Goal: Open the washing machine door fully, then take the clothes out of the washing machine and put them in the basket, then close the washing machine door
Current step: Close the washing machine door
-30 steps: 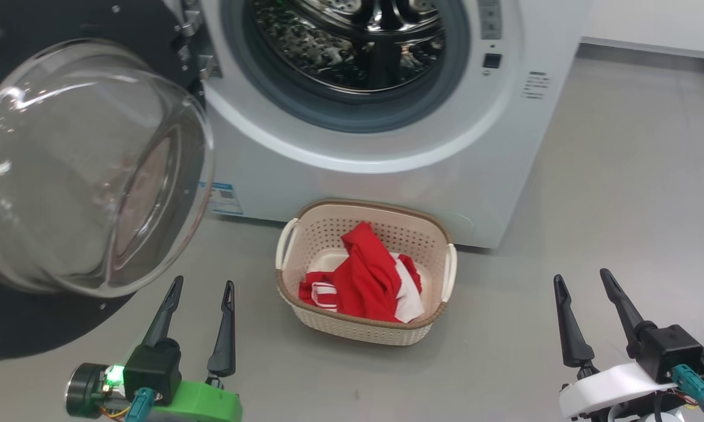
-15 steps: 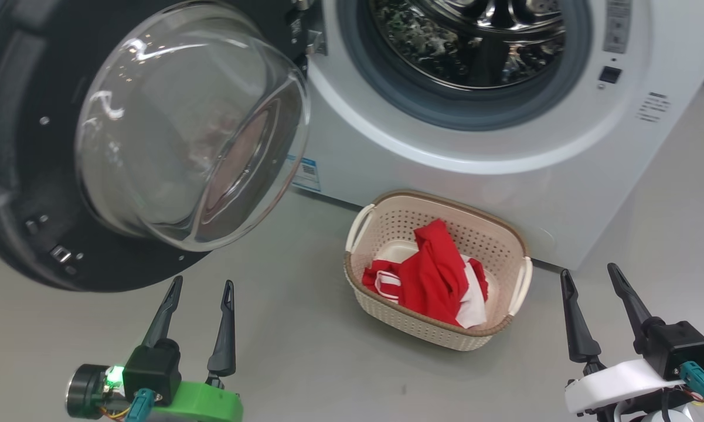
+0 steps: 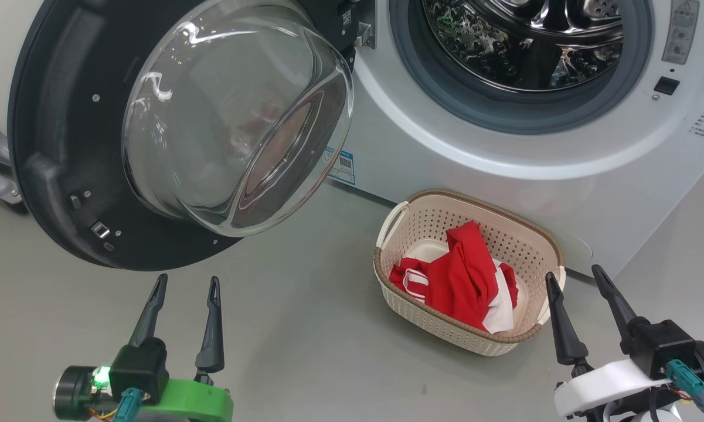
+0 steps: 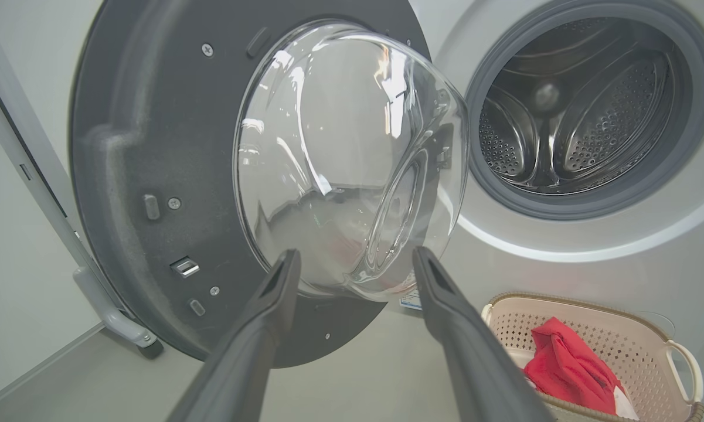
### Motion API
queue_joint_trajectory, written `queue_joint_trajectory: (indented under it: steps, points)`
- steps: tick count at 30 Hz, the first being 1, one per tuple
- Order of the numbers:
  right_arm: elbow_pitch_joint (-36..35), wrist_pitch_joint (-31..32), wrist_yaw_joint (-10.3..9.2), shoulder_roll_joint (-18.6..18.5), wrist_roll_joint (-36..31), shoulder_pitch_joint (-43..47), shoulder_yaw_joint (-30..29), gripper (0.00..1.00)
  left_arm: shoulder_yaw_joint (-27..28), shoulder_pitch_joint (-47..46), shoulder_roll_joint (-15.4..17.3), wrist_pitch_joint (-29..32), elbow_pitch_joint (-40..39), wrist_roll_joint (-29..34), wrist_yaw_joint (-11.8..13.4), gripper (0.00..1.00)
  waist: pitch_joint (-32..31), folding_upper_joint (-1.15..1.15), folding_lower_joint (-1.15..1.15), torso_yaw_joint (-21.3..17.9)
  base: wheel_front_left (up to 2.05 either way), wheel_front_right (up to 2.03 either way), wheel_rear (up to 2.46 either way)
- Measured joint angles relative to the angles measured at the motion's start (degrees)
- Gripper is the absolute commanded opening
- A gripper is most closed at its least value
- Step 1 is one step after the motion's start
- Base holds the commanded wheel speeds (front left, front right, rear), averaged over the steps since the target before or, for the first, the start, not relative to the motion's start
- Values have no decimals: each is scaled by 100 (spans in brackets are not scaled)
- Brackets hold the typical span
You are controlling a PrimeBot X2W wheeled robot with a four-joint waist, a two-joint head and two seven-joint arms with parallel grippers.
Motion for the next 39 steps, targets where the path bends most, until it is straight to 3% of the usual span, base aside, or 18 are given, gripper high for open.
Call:
queue_joint_trajectory:
  steps: [15,16,17,18,23,26,30,36,39]
  points:
    - [13,19,-1,0,0,-1,0,100,-46,3,-2,-2,9,0,9,100,-33,0,0,-13,0,0,0]
    - [13,19,-1,0,-1,-1,0,100,-46,3,-2,-2,9,0,15,89,-33,0,0,-13,0,0,0]
    - [13,19,-1,0,-1,-1,0,100,-46,3,-3,-2,9,-3,16,38,-32,0,0,-13,0,0,0]
    - [13,19,-1,0,0,-1,0,100,-51,3,-3,-3,8,-35,16,0,-31,0,0,-13,0,0,0]
    - [11,25,-1,-1,0,-1,2,100,-100,3,-4,-9,-38,-221,-26,0,-16,0,0,-10,0,0,0]
    - [8,30,-1,-3,-1,-1,5,100,-136,3,-10,-57,-225,-601,-245,0,-2,0,0,-5,0,0,0]
    - [2,57,-1,-21,-1,-3,12,100,-105,3,-24,-59,-508,-1726,-598,0,23,0,0,5,0,0,0]
    - [-37,98,0,-65,-10,-16,12,100,-124,33,-23,-110,-1183,-4110,-1100,0,98,0,0,23,0,0,0]
    - [-57,121,0,-81,-11,-32,11,100,-224,220,-27,-124,-1628,-4925,-1215,0,123,0,0,26,0,0,0]
